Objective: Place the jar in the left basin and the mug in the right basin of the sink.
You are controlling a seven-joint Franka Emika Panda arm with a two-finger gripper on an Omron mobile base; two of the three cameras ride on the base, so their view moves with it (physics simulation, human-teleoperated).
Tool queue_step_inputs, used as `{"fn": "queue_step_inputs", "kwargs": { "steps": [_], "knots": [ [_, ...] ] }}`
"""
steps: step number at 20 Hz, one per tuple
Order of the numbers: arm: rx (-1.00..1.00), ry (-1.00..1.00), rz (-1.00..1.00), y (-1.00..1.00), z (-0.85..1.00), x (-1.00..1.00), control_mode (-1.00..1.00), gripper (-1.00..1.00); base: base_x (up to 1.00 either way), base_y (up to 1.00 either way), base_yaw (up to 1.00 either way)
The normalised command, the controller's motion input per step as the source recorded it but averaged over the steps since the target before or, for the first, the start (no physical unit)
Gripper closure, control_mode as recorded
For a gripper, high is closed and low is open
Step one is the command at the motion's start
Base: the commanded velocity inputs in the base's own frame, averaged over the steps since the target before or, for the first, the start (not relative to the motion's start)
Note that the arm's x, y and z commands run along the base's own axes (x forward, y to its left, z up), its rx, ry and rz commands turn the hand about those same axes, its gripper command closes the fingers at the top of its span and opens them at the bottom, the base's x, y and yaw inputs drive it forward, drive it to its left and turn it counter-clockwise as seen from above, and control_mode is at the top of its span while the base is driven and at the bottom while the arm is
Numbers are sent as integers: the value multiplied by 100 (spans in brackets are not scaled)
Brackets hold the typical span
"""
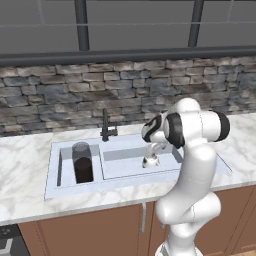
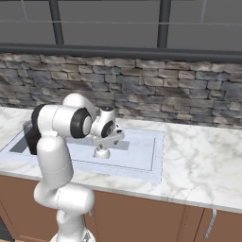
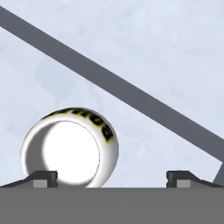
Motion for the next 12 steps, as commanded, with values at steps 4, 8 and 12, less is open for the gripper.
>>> {"fn": "queue_step_inputs", "kwargs": {
  "steps": [4,8,12],
  "knots": [
    [1,0,0,-8,40,-1,-100,-100,0,0,0],
    [0,0,0,-9,43,-9,-100,-100,0,0,0],
    [0,0,0,-9,43,-21,-100,-100,0,0,0]
  ]
}}
